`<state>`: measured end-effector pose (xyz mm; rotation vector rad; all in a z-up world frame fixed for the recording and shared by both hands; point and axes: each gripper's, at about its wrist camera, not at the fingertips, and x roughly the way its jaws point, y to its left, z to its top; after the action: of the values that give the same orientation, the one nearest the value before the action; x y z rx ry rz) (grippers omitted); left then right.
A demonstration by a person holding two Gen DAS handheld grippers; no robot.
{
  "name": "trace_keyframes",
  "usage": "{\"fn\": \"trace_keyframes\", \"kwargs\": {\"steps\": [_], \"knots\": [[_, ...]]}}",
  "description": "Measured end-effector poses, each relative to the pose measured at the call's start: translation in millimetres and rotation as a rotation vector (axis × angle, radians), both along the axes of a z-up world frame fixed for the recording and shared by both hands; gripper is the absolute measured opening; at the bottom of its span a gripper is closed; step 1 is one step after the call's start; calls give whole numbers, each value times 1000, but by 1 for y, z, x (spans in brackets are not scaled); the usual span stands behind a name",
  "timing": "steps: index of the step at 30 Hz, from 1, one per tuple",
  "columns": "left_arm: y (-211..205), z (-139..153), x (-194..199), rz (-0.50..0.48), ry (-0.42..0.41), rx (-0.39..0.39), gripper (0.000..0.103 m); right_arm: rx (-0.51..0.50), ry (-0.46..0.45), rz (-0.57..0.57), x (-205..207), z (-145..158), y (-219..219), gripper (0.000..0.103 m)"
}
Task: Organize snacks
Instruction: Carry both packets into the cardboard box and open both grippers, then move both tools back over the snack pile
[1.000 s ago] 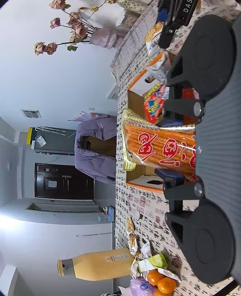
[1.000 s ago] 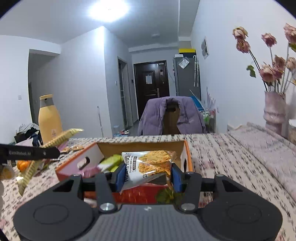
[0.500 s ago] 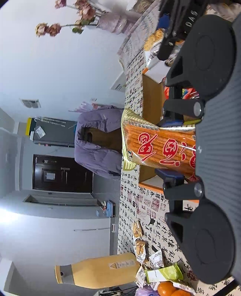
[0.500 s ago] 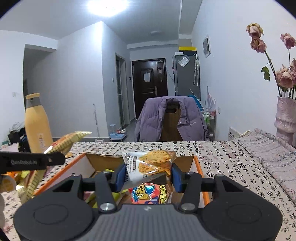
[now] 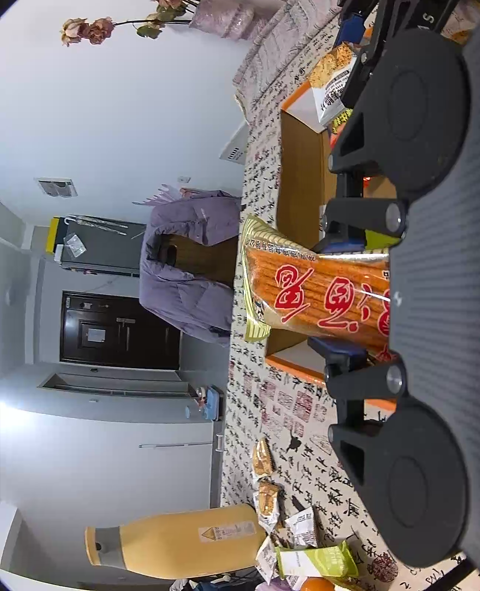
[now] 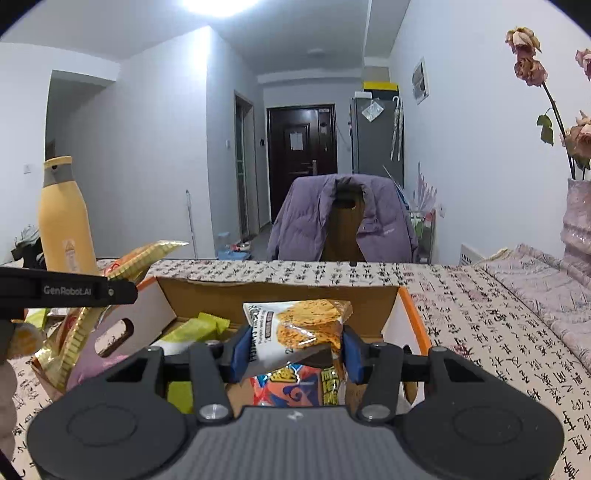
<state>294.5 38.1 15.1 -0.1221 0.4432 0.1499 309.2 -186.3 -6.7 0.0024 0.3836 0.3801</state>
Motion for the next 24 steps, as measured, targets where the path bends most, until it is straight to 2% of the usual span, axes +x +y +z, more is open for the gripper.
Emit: {"fn": "trace_keyframes", "kwargs": {"steps": [1,4,5,6,7,9,10,12,24], "knots": [[1,-1,0,1,5,-3,44,2,3,0,0,0,0,51],[2,-3,-3,10,4,-9,48,6,2,-8,-2,0,-1,65],[2,-3,-4,13,-2,-10,59,7,1,-12,-3,0,-2,69],[2,-3,-5,12,-10,-10,75,13,3,-10,-2,0,-3,70],[2,-3,-7,15,-21,-7,82,24,9,-7,-2,0,-5,75],[1,-1,-12,30,-59,6,99,33,7,-15,-2,0,-7,93],[1,1,-13,34,-74,5,103,37,2,-20,-2,0,-8,103],[1,2,-17,41,-103,-2,103,53,-11,-29,-3,0,-12,103],[-2,12,-15,60,-98,-18,103,60,-43,-48,-6,6,-16,103]]}}
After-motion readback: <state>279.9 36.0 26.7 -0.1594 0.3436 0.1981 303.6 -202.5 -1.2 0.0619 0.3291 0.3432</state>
